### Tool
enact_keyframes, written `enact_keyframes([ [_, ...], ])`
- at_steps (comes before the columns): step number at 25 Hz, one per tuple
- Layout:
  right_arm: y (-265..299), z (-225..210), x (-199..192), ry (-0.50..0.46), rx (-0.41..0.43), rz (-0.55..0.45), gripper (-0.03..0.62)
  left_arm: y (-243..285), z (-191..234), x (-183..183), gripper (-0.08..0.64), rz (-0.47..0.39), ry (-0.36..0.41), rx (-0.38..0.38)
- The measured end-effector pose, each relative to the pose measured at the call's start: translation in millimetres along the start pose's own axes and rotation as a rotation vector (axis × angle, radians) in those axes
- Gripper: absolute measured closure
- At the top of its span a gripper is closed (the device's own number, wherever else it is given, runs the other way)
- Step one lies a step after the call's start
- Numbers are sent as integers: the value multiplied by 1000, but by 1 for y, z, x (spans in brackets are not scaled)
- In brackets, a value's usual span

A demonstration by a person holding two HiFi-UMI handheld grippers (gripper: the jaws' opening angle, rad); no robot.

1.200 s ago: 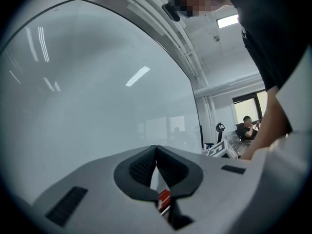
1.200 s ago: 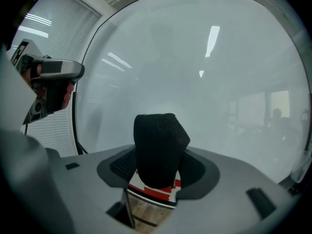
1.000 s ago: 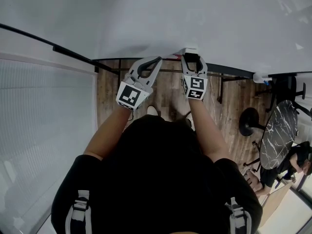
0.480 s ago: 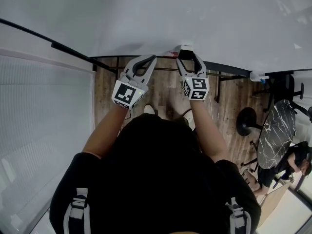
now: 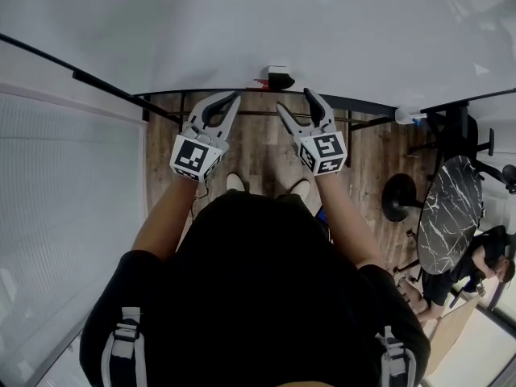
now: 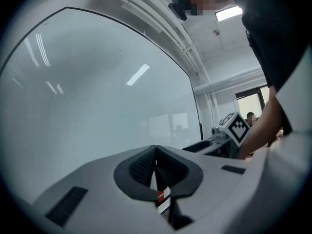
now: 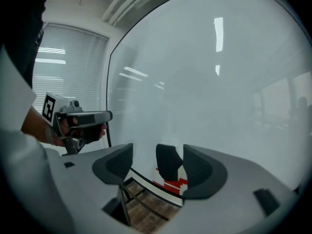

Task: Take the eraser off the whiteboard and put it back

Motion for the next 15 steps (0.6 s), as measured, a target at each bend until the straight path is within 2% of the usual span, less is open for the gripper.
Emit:
enact_keyframes([
  [9,-67,5,44,-72,160,-58,327,14,-44,24,555,2,-5,-54],
  [15,-98,-10,53,-32,213,-97,378,35,-82,30,555,38,36,-131],
])
Point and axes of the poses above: the fingertips, and each gripper's own axes: y forward along the fingers, z to its left, x out of its top, the point moved 7 cm from there along -y, backward along the fingers, and after that the axes turned 5 degrees about y, right-handed, at the moved point
